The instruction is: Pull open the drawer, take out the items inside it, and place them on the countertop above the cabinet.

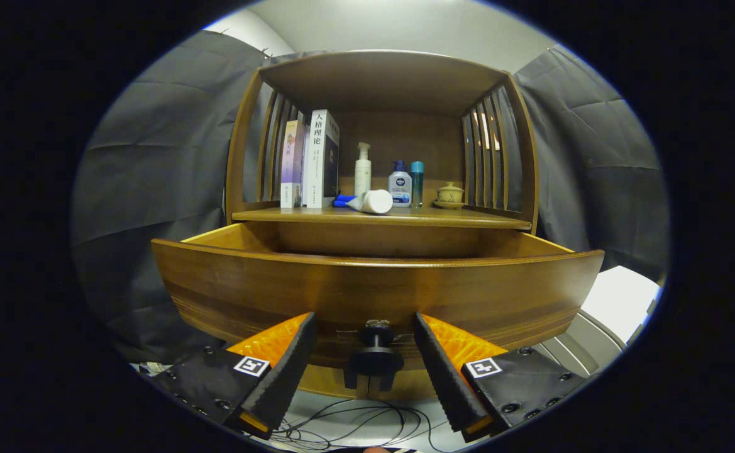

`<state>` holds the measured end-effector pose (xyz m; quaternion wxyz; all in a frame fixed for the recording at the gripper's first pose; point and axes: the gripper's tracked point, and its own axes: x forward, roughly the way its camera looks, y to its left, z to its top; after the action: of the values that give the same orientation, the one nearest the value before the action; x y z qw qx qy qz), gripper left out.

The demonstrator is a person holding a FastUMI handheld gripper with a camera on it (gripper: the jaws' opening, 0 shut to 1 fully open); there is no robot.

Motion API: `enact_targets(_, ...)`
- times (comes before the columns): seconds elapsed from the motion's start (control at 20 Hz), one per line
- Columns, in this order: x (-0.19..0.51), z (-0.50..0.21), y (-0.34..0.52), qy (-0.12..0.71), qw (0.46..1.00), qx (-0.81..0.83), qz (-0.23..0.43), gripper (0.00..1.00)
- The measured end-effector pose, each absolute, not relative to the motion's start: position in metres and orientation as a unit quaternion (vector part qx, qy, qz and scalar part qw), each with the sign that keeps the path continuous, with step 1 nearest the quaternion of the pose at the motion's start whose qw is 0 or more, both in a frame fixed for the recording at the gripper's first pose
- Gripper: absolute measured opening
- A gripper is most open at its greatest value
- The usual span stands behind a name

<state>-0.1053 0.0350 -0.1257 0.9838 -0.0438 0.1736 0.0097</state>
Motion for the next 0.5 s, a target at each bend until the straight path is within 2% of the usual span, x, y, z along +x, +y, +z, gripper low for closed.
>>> enact_targets(0.5, -0.062, -0.129, 0.036, 0.173, 0.984, -0.051, -0.006, 0.98)
